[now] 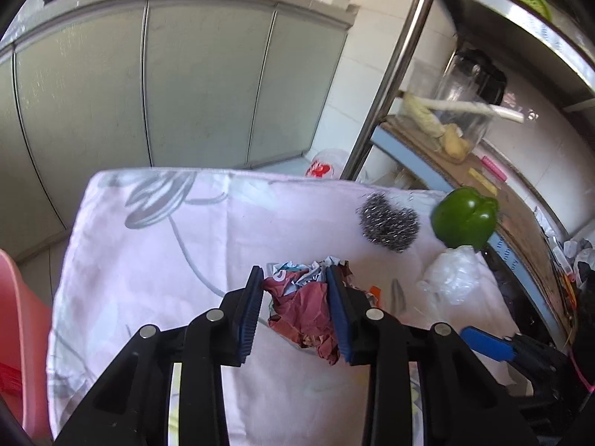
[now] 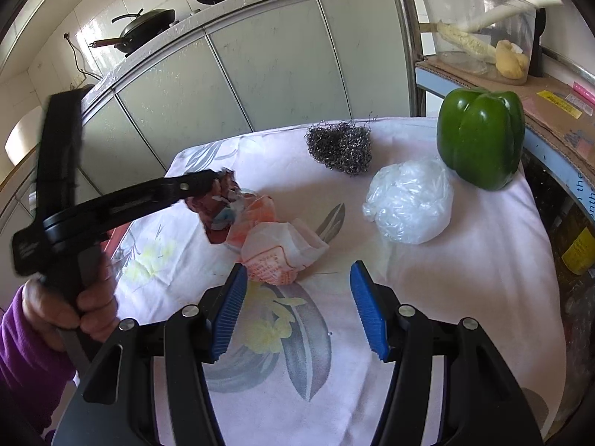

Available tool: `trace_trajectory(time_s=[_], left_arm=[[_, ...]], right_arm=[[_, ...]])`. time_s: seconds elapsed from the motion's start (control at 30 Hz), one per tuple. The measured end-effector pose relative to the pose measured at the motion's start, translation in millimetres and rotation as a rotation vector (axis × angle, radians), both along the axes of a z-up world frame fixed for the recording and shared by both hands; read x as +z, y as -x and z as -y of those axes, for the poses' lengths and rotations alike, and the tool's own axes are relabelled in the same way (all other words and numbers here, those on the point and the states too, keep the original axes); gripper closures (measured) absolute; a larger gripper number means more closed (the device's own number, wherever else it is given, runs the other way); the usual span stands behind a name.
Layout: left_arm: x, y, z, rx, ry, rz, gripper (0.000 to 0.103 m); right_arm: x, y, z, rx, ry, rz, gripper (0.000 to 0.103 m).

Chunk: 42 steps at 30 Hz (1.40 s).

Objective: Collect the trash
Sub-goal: 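Grasp the crumpled red wrapper with the left tool while the right tool approaches the orange bag, then close the right tool on the orange-and-white plastic bag, then carry the red wrapper and orange bag over the pink bucket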

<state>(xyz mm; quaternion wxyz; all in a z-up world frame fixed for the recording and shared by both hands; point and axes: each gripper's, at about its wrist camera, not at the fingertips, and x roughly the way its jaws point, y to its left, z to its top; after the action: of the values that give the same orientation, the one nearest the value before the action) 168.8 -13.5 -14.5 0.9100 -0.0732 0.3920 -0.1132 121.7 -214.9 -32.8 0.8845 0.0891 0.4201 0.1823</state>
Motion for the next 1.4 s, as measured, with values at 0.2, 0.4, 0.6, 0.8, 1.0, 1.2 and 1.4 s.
trace_trajectory(time_s=[0.2, 0.4, 0.6, 0.8, 1.0, 1.2, 1.4], left_arm=[[21, 19, -11, 0.019, 0.007, 0.050, 0.069], [29, 36, -21, 0.027, 0.013, 0.066, 0.069], [36, 51, -30, 0.038, 0.008, 0.085, 0.069], [37, 65, -36, 0.048, -0.004, 0.091, 0.069], [41, 84, -47, 0.078, -0.023, 0.114, 0.069], [48, 102, -66, 0.134, -0.040, 0.139, 0.069], [60, 122, -91, 0.211, -0.068, 0.182, 0.069]], right_arm=[[-7, -15, -7, 0.001, -0.024, -0.038, 0.044], [-15, -31, -20, 0.013, -0.022, -0.072, 0.044], [-14, -25, -27, 0.034, 0.020, -0.033, 0.050], [-6, -16, -30, 0.050, 0.047, 0.002, 0.070], [15, -1, -35, 0.075, 0.048, 0.068, 0.072], [38, 14, -54, 0.128, 0.018, 0.126, 0.072], [50, 20, -91, 0.223, 0.000, 0.143, 0.072]])
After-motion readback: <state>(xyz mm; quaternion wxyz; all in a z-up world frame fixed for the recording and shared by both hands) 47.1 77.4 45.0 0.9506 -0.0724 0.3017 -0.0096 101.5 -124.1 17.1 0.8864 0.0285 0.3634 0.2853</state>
